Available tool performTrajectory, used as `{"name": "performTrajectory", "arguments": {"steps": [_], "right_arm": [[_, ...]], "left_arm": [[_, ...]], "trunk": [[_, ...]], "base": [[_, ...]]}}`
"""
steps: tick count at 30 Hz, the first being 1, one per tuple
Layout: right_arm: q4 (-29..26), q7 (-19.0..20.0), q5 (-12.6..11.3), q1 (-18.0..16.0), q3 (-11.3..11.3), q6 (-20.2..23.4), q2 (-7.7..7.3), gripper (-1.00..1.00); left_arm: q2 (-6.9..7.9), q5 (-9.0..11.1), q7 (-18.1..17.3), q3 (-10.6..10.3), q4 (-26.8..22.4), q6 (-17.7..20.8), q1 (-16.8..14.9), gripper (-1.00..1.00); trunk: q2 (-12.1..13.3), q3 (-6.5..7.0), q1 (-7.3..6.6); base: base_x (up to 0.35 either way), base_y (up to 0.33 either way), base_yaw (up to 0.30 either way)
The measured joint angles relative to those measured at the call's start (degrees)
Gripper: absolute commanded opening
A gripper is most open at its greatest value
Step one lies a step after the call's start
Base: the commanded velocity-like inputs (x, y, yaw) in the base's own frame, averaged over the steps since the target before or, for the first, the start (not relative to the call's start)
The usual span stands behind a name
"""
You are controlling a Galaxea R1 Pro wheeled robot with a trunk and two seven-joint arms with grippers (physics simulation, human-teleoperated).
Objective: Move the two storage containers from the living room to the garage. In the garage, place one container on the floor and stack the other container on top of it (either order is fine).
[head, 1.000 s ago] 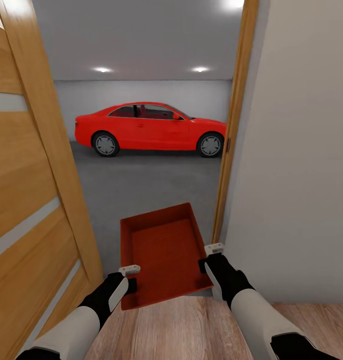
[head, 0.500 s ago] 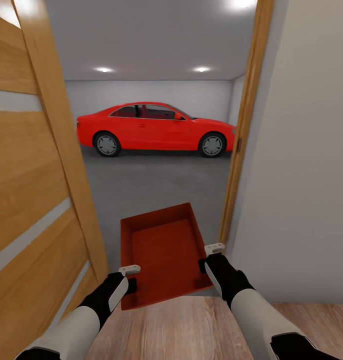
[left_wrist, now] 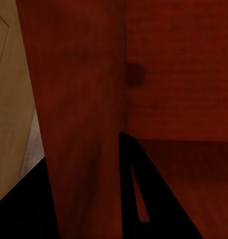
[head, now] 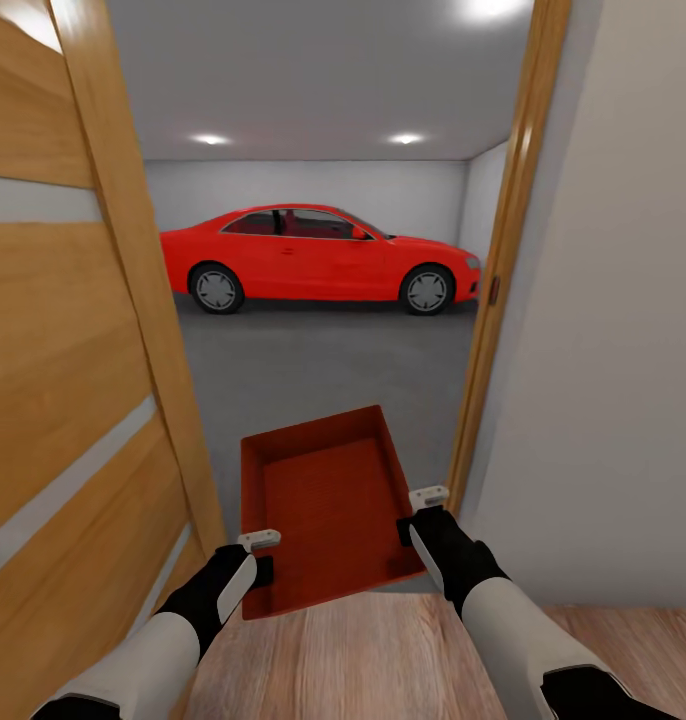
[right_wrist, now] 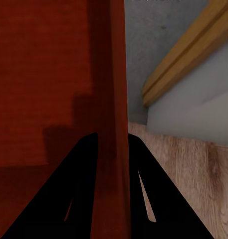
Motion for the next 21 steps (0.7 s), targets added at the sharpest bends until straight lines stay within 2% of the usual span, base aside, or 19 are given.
{"name": "performTrajectory", "arguments": {"steps": [15,21], "right_arm": [[0.0,-0.05,-0.07,0.02,0.08,0.07,-0.01,-1.0],[0.0,-0.1,-0.23,0.01,0.19,-0.01,-0.03,-1.0]], "left_arm": [[0.0,0.09,0.0,-0.04,0.09,-0.02,0.0,-1.0],[0.01,0.13,0.07,-0.08,0.01,-0.05,0.0,-1.0]], "trunk": [[0.0,0.0,0.0],[0.0,0.0,0.0]], "base": [[0.19,0.024,0.0],[0.056,0.049,0.0]]}}
